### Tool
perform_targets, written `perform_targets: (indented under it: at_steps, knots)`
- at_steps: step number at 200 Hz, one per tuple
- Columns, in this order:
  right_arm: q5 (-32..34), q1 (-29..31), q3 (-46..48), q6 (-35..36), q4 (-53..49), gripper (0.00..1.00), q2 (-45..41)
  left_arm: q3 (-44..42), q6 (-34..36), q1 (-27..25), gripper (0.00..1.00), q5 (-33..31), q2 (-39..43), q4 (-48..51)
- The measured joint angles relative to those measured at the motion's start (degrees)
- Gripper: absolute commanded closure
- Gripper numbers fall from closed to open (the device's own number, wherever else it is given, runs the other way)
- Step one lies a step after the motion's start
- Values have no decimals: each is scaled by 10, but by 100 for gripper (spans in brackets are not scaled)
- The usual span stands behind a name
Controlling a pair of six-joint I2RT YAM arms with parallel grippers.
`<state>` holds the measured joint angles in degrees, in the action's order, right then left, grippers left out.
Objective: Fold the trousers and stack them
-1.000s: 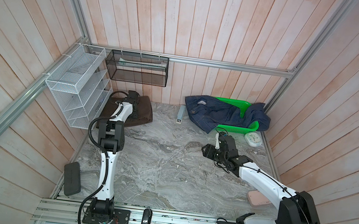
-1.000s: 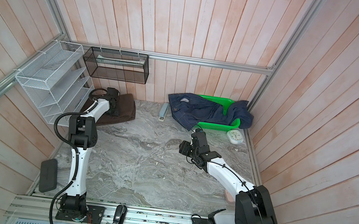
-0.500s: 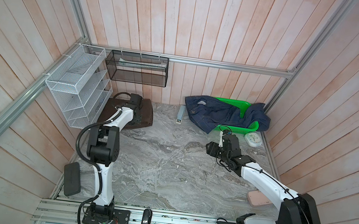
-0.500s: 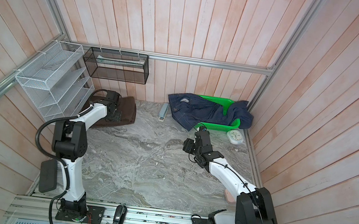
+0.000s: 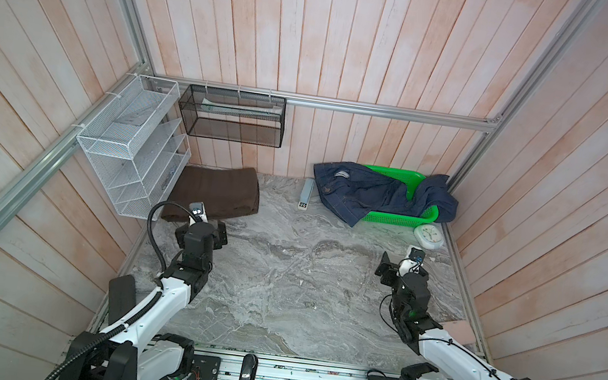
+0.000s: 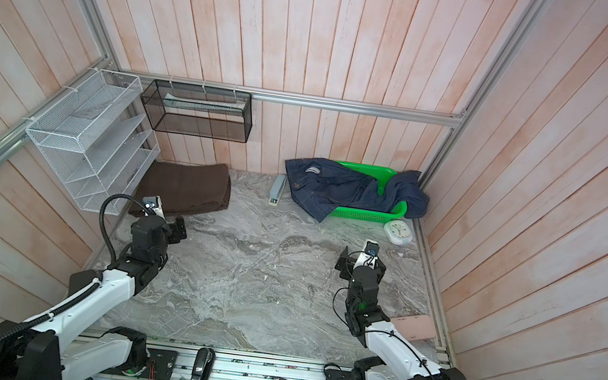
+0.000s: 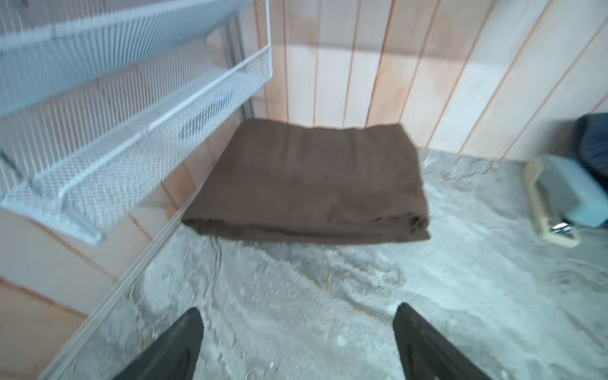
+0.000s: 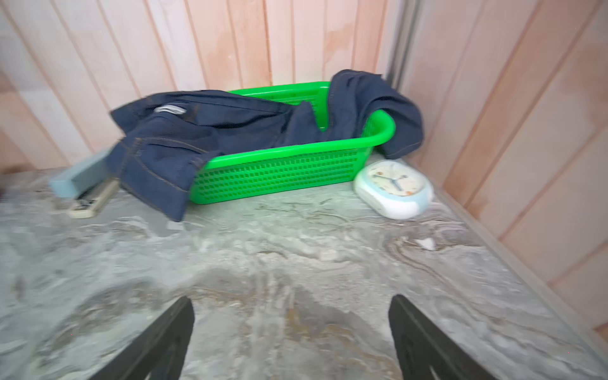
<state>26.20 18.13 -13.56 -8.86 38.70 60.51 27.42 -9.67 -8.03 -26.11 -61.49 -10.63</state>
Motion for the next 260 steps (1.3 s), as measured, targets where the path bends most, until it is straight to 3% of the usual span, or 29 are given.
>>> perform_targets:
  at_steps: [45, 96, 150, 179, 217, 260]
  knots:
    - [18, -83, 58, 36, 141, 3, 23, -108, -17, 5, 7, -54, -5, -152]
    - [-14, -155, 80, 48, 257, 2, 119, -147, -5, 30, 7, -71, -86, -296]
    - [-85, -176, 72, 46, 375, 2, 268, -141, -4, 76, 10, -12, -182, -431]
    - [-114, -181, 23, 46, 348, 2, 271, -117, 7, 77, 11, 29, -222, -440]
    - [-131, -182, 8, 46, 336, 2, 270, -70, 38, 61, 5, 70, -248, -438]
    - [-135, -182, 8, 46, 330, 2, 270, -97, 62, 71, 1, 141, -262, -495]
